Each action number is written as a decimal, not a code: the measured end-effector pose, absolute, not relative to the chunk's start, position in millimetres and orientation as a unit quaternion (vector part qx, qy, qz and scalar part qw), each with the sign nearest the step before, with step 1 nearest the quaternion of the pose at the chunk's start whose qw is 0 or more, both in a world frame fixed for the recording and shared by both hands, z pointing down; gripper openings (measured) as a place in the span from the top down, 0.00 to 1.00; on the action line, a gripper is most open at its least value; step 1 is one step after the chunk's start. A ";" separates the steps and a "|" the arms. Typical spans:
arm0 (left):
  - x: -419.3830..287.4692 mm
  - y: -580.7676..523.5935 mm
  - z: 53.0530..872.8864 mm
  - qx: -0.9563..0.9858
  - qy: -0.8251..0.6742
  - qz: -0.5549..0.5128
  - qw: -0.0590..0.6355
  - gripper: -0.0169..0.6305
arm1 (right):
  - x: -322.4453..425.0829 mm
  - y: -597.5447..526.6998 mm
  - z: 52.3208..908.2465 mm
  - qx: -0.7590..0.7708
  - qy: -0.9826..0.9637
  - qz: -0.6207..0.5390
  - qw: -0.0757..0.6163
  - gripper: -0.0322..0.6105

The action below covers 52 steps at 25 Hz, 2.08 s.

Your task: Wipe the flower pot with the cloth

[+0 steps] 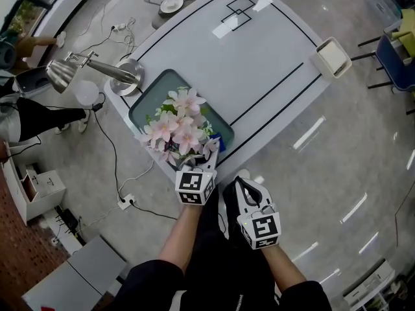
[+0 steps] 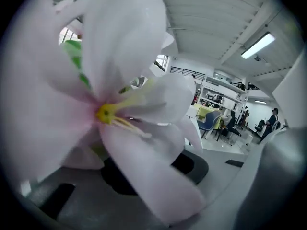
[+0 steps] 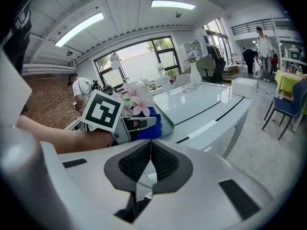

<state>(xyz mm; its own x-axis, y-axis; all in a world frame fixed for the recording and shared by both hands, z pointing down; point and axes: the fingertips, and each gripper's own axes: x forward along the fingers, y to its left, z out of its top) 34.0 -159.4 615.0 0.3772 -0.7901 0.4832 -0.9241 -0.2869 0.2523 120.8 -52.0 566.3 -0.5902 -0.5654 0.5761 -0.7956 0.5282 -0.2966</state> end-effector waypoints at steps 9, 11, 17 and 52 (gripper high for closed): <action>46.6 -158.1 610.4 0.786 -0.548 0.119 0.260 0.76 | 133.6 -54.6 566.5 0.401 -0.848 0.275 0.210 0.94; 51.3 -156.8 607.5 0.786 -0.548 0.111 0.263 0.76 | 131.3 -52.5 564.9 0.398 -0.849 0.276 0.210 0.94; 48.0 -182.1 607.1 0.755 -0.588 0.068 0.284 0.76 | 125.8 -45.3 561.1 0.387 -0.854 0.272 0.217 0.94; -36.6 -104.0 614.4 0.702 -0.627 0.081 0.330 0.76 | 65.2 -6.1 551.7 0.347 -0.872 0.268 0.216 0.94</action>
